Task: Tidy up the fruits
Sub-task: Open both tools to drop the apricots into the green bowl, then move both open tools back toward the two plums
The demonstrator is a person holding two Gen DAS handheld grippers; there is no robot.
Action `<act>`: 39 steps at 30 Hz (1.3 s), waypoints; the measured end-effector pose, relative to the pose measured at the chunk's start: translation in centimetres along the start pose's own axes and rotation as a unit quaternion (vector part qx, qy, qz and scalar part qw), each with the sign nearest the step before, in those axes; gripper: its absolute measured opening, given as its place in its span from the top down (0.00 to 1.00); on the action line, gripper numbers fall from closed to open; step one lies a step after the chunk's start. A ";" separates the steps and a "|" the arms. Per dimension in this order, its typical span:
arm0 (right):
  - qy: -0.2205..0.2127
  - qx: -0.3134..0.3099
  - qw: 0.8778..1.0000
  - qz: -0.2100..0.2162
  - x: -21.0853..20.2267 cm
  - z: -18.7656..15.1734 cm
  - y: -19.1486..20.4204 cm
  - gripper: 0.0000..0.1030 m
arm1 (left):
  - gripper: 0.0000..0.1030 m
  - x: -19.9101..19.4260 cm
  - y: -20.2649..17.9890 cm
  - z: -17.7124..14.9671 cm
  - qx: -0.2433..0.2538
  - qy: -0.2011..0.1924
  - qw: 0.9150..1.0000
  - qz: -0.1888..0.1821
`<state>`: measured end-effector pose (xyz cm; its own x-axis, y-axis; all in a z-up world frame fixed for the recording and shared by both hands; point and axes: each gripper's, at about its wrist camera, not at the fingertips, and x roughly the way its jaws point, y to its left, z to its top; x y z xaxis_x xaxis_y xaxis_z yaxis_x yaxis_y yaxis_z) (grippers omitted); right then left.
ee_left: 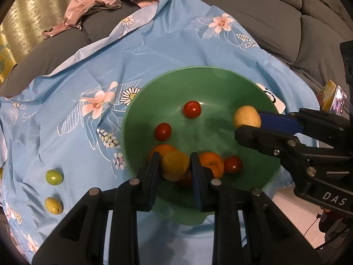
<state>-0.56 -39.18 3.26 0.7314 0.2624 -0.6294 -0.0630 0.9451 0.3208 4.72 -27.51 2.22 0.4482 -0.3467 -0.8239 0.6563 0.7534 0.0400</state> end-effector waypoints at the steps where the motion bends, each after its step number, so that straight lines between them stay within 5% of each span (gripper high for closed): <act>1: 0.001 0.001 1.000 -0.001 0.1 0.0 -0.1 0.71 | 0.74 0.2 0.0 0.1 0.002 0.002 1.000 0.001; 21: 0.009 0.015 1.000 -0.011 0.7 -0.3 -0.5 0.71 | 0.73 1.6 -0.1 0.1 0.010 0.023 1.000 0.007; 25: 0.017 0.027 0.999 -0.017 0.8 -0.4 -0.7 0.71 | 0.54 1.3 0.1 -0.2 0.006 0.022 1.000 0.014; 30: 0.019 0.030 0.999 -0.027 0.5 -0.6 -0.6 0.63 | 0.42 -0.1 0.5 -0.6 -0.006 0.009 1.000 0.010; 32: 0.018 0.029 0.999 -0.029 0.3 -0.6 -0.3 0.63 | 0.25 -0.9 0.6 -0.8 -0.010 0.001 1.000 0.023; 39: 0.016 0.026 0.999 -0.021 -0.4 -0.9 0.8 0.61 | 0.18 -4.1 3.5 -4.3 -0.070 -0.012 0.997 0.042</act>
<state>-1.53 -38.35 3.20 0.7104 0.2303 -0.6650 0.0023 0.9442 0.3295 2.54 -21.02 3.34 0.5144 -0.2911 -0.8066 0.5254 0.8504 0.0281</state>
